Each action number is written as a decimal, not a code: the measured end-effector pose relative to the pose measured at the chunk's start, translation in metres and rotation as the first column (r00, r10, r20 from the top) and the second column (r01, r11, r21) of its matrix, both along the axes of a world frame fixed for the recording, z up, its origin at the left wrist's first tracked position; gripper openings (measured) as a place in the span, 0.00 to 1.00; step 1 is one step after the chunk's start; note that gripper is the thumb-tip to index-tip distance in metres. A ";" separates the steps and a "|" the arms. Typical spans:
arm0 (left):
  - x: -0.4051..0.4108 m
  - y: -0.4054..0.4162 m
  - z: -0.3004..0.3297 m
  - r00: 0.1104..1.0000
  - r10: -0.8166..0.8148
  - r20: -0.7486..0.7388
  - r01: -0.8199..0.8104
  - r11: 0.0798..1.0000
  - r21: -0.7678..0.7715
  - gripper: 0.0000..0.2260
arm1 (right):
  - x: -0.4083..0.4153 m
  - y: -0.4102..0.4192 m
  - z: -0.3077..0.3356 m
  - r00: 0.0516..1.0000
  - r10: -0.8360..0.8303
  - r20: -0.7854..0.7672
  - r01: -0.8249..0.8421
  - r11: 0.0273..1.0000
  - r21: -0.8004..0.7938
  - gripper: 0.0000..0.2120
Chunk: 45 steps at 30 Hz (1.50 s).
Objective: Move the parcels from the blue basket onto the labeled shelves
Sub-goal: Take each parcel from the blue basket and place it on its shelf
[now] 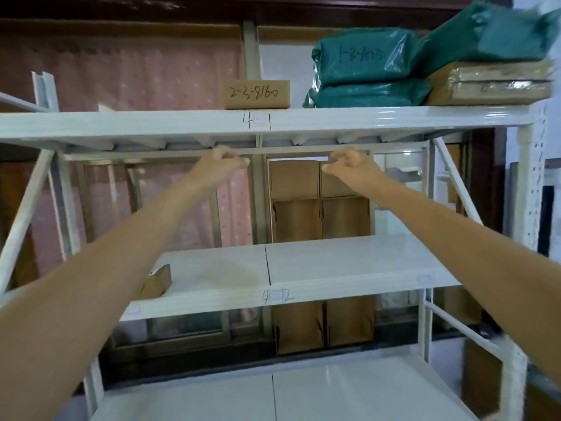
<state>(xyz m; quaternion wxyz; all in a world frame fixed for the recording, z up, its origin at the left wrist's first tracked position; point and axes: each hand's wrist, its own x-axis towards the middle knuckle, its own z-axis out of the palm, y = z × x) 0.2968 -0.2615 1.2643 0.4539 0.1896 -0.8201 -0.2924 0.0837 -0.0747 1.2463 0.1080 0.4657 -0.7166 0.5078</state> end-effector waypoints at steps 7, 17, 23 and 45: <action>-0.045 0.048 -0.136 0.955 -0.080 0.287 0.048 0.992 0.116 0.24 | -0.008 0.061 -0.128 0.998 -0.030 0.050 0.017 0.967 0.253 0.27; -0.161 0.148 -0.282 0.860 -0.141 0.490 0.094 0.988 0.120 0.26 | -0.110 0.172 -0.266 0.995 -0.049 0.083 0.003 0.877 0.481 0.32; -0.259 0.216 -0.369 0.846 -0.153 0.510 0.045 0.975 0.217 0.25 | -0.204 0.237 -0.346 0.994 -0.034 0.102 -0.030 0.824 0.566 0.30; -0.322 0.341 -0.957 0.630 -0.363 0.687 -0.128 0.824 0.552 0.22 | -0.315 0.356 -0.908 0.929 -0.237 0.283 -0.107 0.560 0.821 0.28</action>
